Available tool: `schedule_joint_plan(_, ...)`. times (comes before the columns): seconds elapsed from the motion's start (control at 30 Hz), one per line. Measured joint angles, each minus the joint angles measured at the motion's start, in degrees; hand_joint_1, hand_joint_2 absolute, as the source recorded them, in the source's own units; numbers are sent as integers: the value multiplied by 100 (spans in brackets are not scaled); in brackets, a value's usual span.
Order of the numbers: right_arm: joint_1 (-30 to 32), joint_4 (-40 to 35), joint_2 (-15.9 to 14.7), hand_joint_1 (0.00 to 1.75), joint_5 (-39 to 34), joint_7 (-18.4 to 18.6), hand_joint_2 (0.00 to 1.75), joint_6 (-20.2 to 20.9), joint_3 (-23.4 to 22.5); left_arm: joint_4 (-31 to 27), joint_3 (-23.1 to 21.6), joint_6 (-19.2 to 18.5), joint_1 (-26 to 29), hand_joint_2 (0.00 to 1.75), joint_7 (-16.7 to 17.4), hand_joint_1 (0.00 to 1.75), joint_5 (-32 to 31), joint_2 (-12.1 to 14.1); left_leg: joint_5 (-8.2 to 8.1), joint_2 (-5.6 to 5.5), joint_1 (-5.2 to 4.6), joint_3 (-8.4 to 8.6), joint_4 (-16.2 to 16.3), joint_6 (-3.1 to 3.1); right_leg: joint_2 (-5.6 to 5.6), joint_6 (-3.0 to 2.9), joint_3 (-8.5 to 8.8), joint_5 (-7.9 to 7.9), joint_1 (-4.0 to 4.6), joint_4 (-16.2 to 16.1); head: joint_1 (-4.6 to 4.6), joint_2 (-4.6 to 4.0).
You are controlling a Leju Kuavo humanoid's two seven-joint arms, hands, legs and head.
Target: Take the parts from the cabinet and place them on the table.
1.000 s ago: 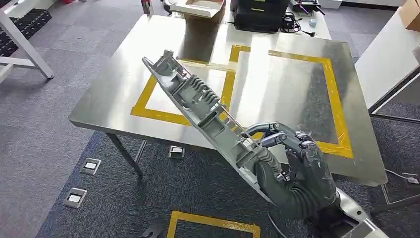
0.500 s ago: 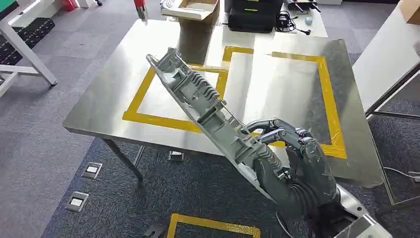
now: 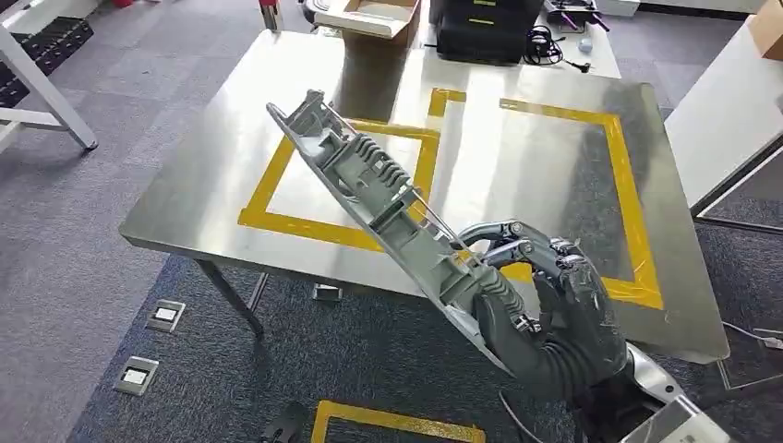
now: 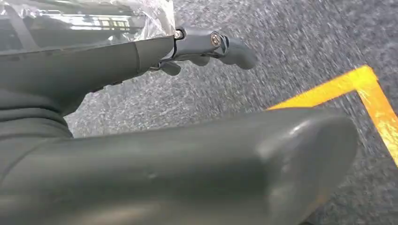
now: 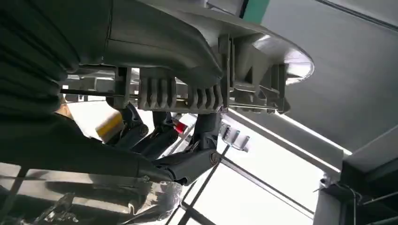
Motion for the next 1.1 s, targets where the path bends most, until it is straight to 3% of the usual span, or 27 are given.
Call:
schedule_joint_plan(0.03,1,2,0,175,0,0,175,-2,0,0,0,29,6,175,0,0,11,-4,-8,1,-3,4,2,10,-1,6,-198,-56,-1,314,9,0)
schedule_joint_plan(0.07,8,4,-4,175,0,2,175,-2,0,0,0,40,16,175,0,0,13,-7,-20,2,-4,19,1,9,-1,0,-275,38,-1,373,11,0)
schedule_joint_plan(0.1,10,4,-4,175,0,2,175,-2,0,0,0,55,18,175,0,0,13,-11,-37,-1,-5,41,2,10,0,-17,-212,249,0,162,13,0)
schedule_joint_plan(0.17,4,2,-4,175,0,2,175,-2,0,0,0,68,16,175,0,0,13,-20,-82,-21,-11,113,0,-11,0,-90,196,827,12,-777,22,0)
schedule_joint_plan(0.2,-6,4,-4,175,0,2,175,-2,0,0,0,68,20,175,0,0,13,-33,-102,-22,-6,129,-5,-30,-2,-142,362,958,34,-1189,33,0)
schedule_joint_plan(0.27,-20,2,-4,175,-4,0,175,-4,-2,0,2,68,20,175,0,0,13,-48,-114,-25,-26,99,-2,-101,-10,-190,462,826,72,-1342,39,0)
schedule_joint_plan(0.33,-10,2,-9,175,-4,2,175,-2,-2,0,0,66,28,175,0,0,11,-61,-115,-13,-8,120,-45,-159,9,-221,455,810,91,-1333,35,0)
schedule_joint_plan(0.4,-9,4,-4,175,-4,4,175,-2,-2,0,2,73,18,175,-2,0,11,-61,-199,-6,-14,136,-15,-210,-13,-268,572,849,27,-1491,26,0)
schedule_joint_plan(0.43,-18,4,-5,175,-7,7,175,-2,-2,0,2,73,16,175,-9,0,11,-61,-345,3,-21,64,192,-219,-21,-291,624,843,28,-1524,0,0)
schedule_joint_plan(0.5,-19,15,-7,175,-7,24,175,-7,-2,2,2,73,21,175,-9,0,13,-57,-740,4,-19,-343,1090,-231,-31,-328,655,819,27,-1513,-26,0)
schedule_joint_plan(0.53,-20,35,-4,175,-7,46,175,-7,0,2,2,68,33,175,-4,0,13,-57,-845,4,-20,-549,1481,-247,-27,-331,661,801,30,-1503,-28,0)
schedule_joint_plan(0.57,-19,41,-4,175,-7,72,175,-7,2,2,2,62,41,175,-6,0,13,-57,-812,5,-19,-655,1618,-261,-18,-335,667,785,30,-1489,-33,0)
schedule_joint_plan(0.6,-20,44,-4,175,4,101,175,-9,2,2,2,53,42,175,-13,0,15,-57,-646,5,-18,-633,1515,-269,-9,-328,683,764,29,-1473,-35,0)
schedule_joint_plan(0.63,-23,48,-4,175,18,148,175,-11,2,2,4,24,36,175,-33,0,31,-55,-364,6,-16,-508,1163,-269,1,-314,705,736,27,-1455,-55,0)
schedule_joint_plan(0.67,-34,52,-4,175,17,193,175,-11,2,2,11,20,30,175,-37,0,33,-50,-31,8,-15,-276,618,-258,7,-294,746,698,23,-1432,-63,0)
schedule_joint_plan(0.7,-49,65,-5,175,0,264,175,-11,0,2,13,7,29,175,-26,0,3,-48,144,11,-16,-110,179,-241,5,-271,772,660,23,-1406,-74,0)
schedule_joint_plan(0.77,-136,127,-4,175,-50,382,175,-4,0,2,11,-41,-3,175,24,0,-50,-48,0,2,-47,7,17,-182,27,-218,695,645,52,-1350,-72,0)
schedule_joint_plan(0.8,-181,168,-7,175,-87,421,175,0,-4,2,11,-85,-14,175,76,0,-70,-50,17,-1,-37,-30,15,-138,17,-196,660,645,55,-1328,-81,0)
schedule_joint_plan(0.83,-228,245,-7,175,-151,511,175,13,-2,2,11,-120,-13,175,107,0,-107,-55,17,-4,-40,-36,13,-146,17,-255,655,661,64,-1338,-74,0)
schedule_joint_plan(0.93,-426,475,-9,175,-273,748,175,83,2,2,11,-142,-36,175,155,0,-175,-42,20,-21,-50,-35,13,-137,6,-257,682,665,57,-1372,-52,0)
schedule_joint_plan(1.1,-765,988,-9,175,-457,1122,175,227,59,0,9,-144,-101,175,240,0,-319,-59,21,-21,-60,-36,13,-97,7,-208,703,697,47,-1423,-39,0)
